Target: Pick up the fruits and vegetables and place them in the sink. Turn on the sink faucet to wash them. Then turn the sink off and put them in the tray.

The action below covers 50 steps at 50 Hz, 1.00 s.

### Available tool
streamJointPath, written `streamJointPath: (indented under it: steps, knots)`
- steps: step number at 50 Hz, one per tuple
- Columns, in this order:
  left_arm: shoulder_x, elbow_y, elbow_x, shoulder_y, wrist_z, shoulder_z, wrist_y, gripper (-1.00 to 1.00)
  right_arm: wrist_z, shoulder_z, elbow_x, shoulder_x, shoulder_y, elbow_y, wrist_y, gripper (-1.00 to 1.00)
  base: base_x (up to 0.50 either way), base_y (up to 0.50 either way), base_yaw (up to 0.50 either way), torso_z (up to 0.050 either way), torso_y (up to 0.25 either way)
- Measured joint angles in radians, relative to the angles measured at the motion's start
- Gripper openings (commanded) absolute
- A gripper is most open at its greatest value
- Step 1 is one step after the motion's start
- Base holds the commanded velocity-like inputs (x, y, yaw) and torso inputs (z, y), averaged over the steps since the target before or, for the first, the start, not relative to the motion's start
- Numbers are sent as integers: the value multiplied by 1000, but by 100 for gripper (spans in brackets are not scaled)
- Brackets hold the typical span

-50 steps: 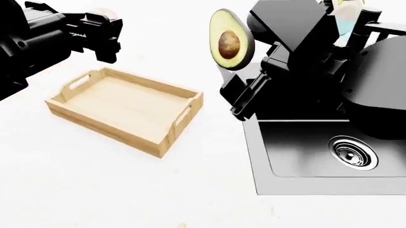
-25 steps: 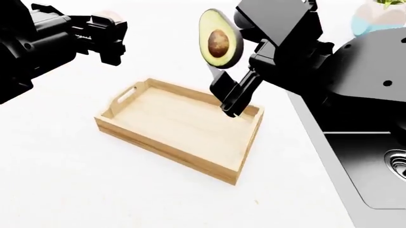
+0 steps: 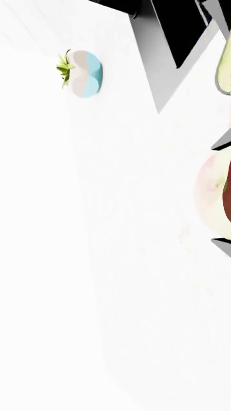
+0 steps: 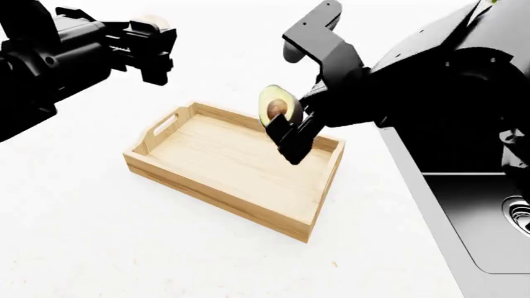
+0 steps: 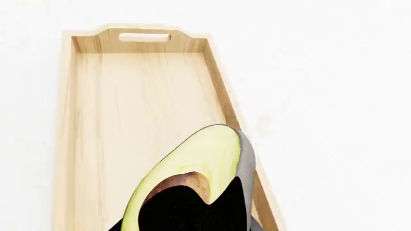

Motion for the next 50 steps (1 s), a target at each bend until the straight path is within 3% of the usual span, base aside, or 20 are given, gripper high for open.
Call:
streamJointPath:
  steps: [10,11,21,30,40,50]
  knots:
    - [13,-22,24,-1,31,7,18,-100,-165,-145,-90,-79,-15,152,-9,-100,0,0,0,0,1]
    - [13,-23,26,0,32,7,19,-100,-176,-154,-98,-86,-15,168,-13,100,0,0,0,0,0]
    - [16,-25,29,9,38,9,29,-100,-240,-171,-138,-112,17,246,-50,100,0,0,0,0,0]
    - [49,-43,57,4,72,40,30,-100,-196,-77,-114,-76,80,241,-98,100,0,0,0,0,1]
    - [165,-140,133,-31,167,146,9,-100,-15,91,-146,-29,120,262,-303,100,0,0,0,0,0]
    - [283,-315,263,-78,321,325,-28,-100,94,213,-147,28,91,210,-460,100,0,0,0,0,0]
